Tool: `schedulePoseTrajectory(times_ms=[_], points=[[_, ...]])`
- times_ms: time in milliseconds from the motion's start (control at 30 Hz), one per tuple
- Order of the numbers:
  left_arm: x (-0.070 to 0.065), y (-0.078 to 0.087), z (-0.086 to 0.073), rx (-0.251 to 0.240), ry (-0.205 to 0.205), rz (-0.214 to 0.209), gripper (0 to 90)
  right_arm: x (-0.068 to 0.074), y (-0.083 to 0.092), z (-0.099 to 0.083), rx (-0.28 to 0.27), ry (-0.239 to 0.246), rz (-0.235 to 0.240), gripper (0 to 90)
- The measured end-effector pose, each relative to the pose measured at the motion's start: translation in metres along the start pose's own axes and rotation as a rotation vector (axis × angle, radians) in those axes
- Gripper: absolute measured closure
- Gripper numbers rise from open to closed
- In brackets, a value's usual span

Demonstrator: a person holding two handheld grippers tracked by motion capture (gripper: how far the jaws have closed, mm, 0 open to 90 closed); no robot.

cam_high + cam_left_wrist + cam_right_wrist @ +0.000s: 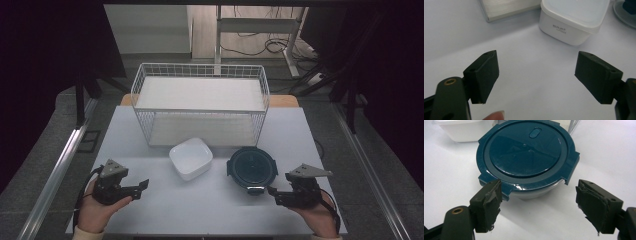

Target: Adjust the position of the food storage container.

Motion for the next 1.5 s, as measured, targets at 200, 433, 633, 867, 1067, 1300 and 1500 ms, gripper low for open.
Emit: schedulePoseTrajectory(times_ms=[200, 433, 633, 867, 1067, 1300, 1500], points=[[-0.004, -0.003, 0.004, 0.007, 0.006, 0.003, 19.6, -0.002, 0.004, -0.002, -0.015, -0.003, 0.011, 20.8], [-0.022, 0.004, 0.001, 0.007, -0.048, -0.011, 18.0, 0.011, 0.013, 0.003, -0.047, 0.003, 0.016, 22.5], [-0.017, 0.005, 0.004, 0.001, -0.026, -0.02, 18.1, 0.01, 0.011, 0.002, -0.03, -0.012, 0.015, 24.5], [-0.014, 0.007, 0.002, 0.001, -0.019, -0.015, 18.0, 0.005, 0.006, 0.002, -0.006, -0.041, 0.006, 27.0], [-0.013, 0.012, 0.001, -0.006, -0.024, -0.012, 18.0, 0.007, 0.002, 0.01, 0.024, -0.034, -0.005, 28.3], [-0.011, 0.008, -0.001, 0.011, -0.017, -0.012, 18.0, -0.006, -0.003, 0.037, 0.084, -0.038, -0.02, 34.0], [-0.013, 0.008, -0.001, 0.012, -0.018, -0.014, 17.8, -0.023, -0.016, 0.059, 0.146, -0.011, -0.047, 41.6]])
Point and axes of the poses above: each handheld gripper's, and its own axes: y roughly backward along the jaws, z roughly out of its top, x roughly to its left, the point moved 3 cm from there along -y, roughly forward along the jaws, and after that the axes turned 1 degree about x, right-handed, at the moved point
